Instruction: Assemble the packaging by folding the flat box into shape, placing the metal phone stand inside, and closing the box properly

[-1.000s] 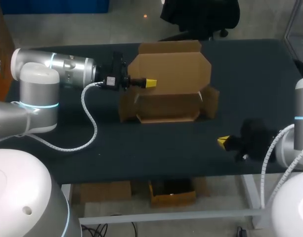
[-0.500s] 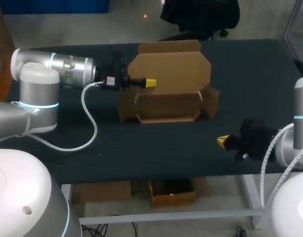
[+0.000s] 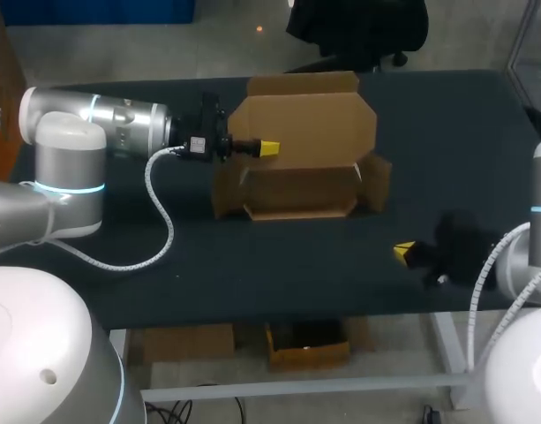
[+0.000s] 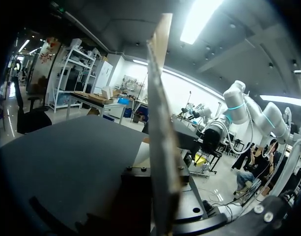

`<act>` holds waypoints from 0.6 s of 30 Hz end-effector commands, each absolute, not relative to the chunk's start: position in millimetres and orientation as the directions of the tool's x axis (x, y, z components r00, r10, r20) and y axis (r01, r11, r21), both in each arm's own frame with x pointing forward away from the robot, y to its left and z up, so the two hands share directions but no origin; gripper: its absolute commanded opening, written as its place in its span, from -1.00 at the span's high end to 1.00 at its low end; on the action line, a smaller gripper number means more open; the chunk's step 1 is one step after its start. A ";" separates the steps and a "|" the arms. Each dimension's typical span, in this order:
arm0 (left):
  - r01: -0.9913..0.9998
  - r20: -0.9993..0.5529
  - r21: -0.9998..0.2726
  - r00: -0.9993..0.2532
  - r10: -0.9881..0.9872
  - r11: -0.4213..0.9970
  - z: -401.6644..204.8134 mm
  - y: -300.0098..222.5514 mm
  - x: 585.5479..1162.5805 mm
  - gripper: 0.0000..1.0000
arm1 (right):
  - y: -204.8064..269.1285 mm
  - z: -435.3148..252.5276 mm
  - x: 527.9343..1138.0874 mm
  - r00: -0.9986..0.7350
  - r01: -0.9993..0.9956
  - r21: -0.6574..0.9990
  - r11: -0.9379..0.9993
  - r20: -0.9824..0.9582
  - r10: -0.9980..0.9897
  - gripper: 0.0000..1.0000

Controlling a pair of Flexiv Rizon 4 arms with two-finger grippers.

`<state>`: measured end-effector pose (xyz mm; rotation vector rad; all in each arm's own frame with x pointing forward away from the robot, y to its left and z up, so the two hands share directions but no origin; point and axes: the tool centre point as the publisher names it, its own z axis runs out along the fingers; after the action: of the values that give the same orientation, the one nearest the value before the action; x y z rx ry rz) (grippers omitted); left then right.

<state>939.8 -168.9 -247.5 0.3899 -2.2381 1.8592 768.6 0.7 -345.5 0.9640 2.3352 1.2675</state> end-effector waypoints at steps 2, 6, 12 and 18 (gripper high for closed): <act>-0.330 0.322 -0.928 -0.944 -0.071 0.171 -252.2 -169.5 940.7 1.00 | -12.7 -344.8 764.9 -0.728 0.380 0.852 0.359 0.036 0.685 1.00; -0.330 0.322 -0.928 -0.944 -0.071 0.171 -252.2 -169.5 940.7 1.00 | -22.6 -342.6 768.1 -0.739 0.359 0.865 0.350 0.034 0.673 1.00; -0.330 0.322 -0.928 -0.944 -0.071 0.171 -252.2 -169.5 940.7 1.00 | -29.7 -341.5 777.4 -0.751 0.342 0.869 0.358 0.023 0.660 1.00; -0.330 0.322 -0.928 -0.944 -0.071 0.171 -252.2 -169.5 940.7 1.00 | -38.2 -343.3 788.4 -0.766 0.333 0.870 0.364 0.025 0.642 0.93</act>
<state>939.8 -168.9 -247.5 0.3900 -2.2381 1.8592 785.3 -31.3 -341.0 0.8719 2.3157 1.3269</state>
